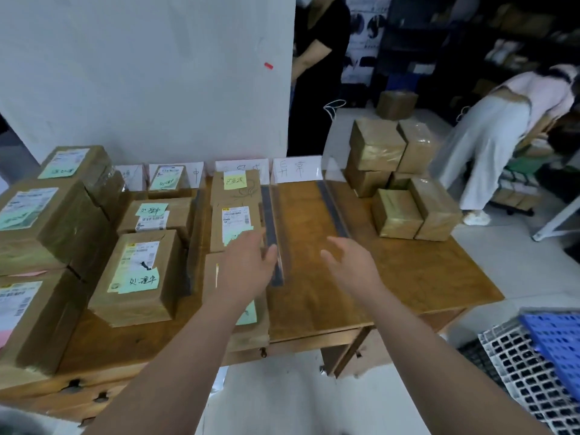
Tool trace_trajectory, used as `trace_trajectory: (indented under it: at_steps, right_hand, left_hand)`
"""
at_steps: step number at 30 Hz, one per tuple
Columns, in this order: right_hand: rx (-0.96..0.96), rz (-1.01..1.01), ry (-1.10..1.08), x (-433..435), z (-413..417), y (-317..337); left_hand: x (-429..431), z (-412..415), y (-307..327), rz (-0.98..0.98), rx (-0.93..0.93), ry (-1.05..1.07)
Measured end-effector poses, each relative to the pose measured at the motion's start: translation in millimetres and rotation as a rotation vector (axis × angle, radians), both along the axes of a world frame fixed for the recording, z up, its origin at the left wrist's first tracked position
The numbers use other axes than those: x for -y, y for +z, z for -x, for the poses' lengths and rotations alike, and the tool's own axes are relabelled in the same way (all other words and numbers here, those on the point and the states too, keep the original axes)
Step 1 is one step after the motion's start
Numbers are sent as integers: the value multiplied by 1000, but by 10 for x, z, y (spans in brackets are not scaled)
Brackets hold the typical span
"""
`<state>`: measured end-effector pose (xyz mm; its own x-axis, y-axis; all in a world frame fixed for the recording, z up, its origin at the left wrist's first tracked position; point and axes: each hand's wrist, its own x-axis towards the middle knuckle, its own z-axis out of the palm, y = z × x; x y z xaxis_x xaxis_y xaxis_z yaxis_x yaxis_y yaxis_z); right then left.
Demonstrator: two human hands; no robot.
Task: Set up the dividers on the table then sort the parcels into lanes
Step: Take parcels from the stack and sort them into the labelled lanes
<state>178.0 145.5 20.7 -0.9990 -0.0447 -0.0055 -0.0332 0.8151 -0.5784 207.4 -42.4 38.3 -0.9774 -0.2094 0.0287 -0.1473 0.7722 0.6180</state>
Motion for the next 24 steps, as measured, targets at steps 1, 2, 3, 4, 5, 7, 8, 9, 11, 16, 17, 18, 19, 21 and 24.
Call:
trace_trajectory:
  at_steps: [1, 2, 3, 4, 5, 7, 8, 9, 11, 16, 17, 18, 19, 21, 24]
  right_hand:
    - [-16, 1, -16, -149, 41, 39]
    - [-31, 1, -26, -307, 82, 75]
    - [-40, -1, -36, -472, 127, 116]
    - [-44, -7, -49, -645, 175, 154]
    - [-46, -9, -68, -824, 232, 188]
    - [-50, -7, -109, -1185, 353, 255]
    - [-54, -10, -125, -1377, 420, 283]
    - [-53, -16, -136, -1568, 495, 307]
    - [-38, -19, -157, -1948, 649, 361]
    - [-16, -22, -206, -2785, 1043, 373]
    - [-7, -18, -217, -2927, 1125, 343]
    - [1, -11, -224, -3053, 1207, 309]
    - [9, 5, -234, -3164, 1290, 268]
    - [28, 63, -266, -3339, 1450, 188]
    - [62, 121, -295, -3524, 1692, 71]
  left_hand:
    - [-139, 60, 47, 8, -15, -28]
    - [-280, 134, 71, 16, -38, -54]
    - [-422, 212, 88, 22, -54, -79]
    - [-572, 282, 115, 24, -72, -102]
    - [-725, 361, 129, 27, -79, -127]
    - [-1065, 512, 170, 26, -92, -179]
    - [-1247, 599, 184, 29, -102, -201]
    - [-1431, 685, 201, 35, -103, -218]
    - [-1788, 880, 210, 37, -98, -249]
    - [-2603, 1327, 249, 15, -71, -289]
    - [-2744, 1405, 251, 13, -57, -298]
    - [-2869, 1489, 230, 15, -42, -310]
    - [-2980, 1577, 195, 15, -28, -320]
    - [-3160, 1785, 80, 14, 0, -333]
    - [-3360, 2131, -84, 19, 53, -349]
